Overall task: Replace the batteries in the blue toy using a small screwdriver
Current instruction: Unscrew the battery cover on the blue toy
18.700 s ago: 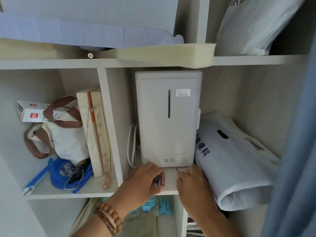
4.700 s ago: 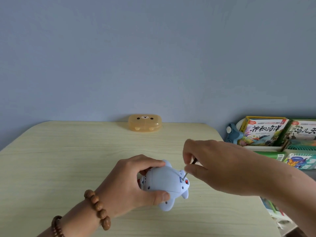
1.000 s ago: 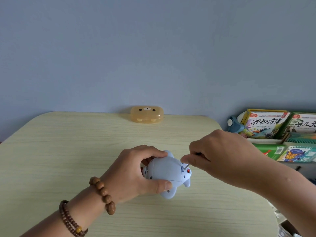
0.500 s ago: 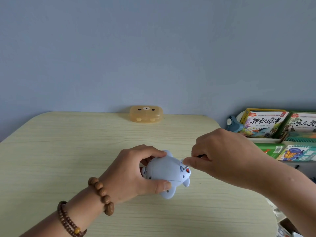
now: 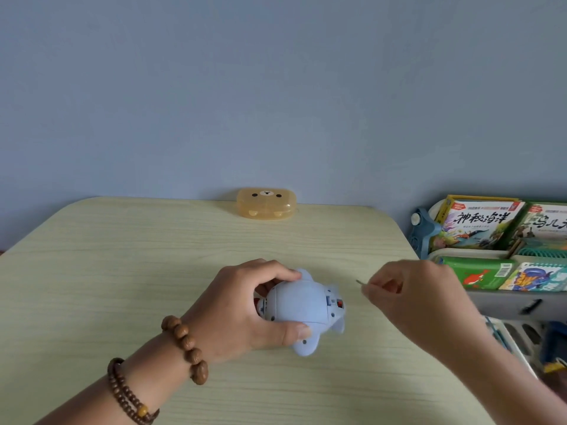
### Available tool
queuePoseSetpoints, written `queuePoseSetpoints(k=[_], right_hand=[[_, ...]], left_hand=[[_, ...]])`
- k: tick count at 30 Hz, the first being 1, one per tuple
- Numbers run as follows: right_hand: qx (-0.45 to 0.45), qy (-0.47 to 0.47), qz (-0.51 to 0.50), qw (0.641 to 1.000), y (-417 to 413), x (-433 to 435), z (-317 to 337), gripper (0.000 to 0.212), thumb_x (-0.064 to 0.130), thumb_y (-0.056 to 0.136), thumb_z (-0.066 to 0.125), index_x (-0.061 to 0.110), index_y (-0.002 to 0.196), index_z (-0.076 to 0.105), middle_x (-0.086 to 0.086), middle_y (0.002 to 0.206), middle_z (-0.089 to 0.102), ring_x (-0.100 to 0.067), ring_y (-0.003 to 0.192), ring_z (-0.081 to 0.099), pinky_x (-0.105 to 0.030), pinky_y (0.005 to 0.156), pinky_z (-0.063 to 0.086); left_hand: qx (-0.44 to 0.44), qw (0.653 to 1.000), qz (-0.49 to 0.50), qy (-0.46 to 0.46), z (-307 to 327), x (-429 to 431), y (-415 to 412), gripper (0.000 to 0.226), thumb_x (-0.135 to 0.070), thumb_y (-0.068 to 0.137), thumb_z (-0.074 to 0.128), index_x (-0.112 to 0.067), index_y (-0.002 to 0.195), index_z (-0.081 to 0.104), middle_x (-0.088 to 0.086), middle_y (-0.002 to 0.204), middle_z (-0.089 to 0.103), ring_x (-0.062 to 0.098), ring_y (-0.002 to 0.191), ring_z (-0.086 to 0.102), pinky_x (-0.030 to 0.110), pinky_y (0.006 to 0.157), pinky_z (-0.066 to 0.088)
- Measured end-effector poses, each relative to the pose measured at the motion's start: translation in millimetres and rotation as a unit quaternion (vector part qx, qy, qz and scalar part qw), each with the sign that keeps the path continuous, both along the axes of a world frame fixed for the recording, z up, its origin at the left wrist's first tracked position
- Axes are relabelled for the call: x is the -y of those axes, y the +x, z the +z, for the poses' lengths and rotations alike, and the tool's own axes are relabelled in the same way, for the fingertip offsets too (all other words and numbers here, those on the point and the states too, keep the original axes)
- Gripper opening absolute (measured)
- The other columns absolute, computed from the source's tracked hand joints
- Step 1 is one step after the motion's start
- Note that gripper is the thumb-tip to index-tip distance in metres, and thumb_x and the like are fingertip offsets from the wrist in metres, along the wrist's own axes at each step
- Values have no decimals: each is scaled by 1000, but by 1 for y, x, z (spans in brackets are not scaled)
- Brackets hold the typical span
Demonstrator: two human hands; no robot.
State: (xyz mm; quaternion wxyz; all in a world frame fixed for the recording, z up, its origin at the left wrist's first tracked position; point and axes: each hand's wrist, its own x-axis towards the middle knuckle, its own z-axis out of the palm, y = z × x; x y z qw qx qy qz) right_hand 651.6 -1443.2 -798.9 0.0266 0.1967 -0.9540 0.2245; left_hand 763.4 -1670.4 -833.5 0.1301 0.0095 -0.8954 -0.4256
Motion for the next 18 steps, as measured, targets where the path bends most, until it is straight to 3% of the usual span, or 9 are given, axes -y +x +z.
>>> queuePoseSetpoints(k=[5, 11, 18], right_hand=[[9, -62, -86, 994, -1, -2, -36, 14, 37, 80, 74, 32, 68, 72, 16, 61, 68, -8, 68, 64, -30, 61, 54], [-25, -43, -82, 995, 2, 3, -45, 19, 38, 85, 68, 27, 70, 65, 10, 62, 62, -11, 65, 60, -34, 60, 55], [-46, -64, -78, 994, 3, 1, -51, 21, 35, 86, 68, 24, 69, 62, 9, 64, 60, -13, 68, 57, -31, 56, 47]], left_hand=[[-4, 1000, -5, 8, -2, 1, -1, 61, -47, 56, 91, -36, 113, 70, -20, 105, 70, 2, 98, 68, 11, 77, 51], [-4, 1000, -5, 4, -2, 2, -1, 60, -41, 57, 94, -36, 113, 70, -20, 104, 70, 4, 97, 68, 14, 78, 53], [-3, 1000, -3, 2, -2, 1, -1, 63, -51, 55, 89, -36, 113, 70, -17, 104, 71, 3, 97, 68, 12, 78, 51]])
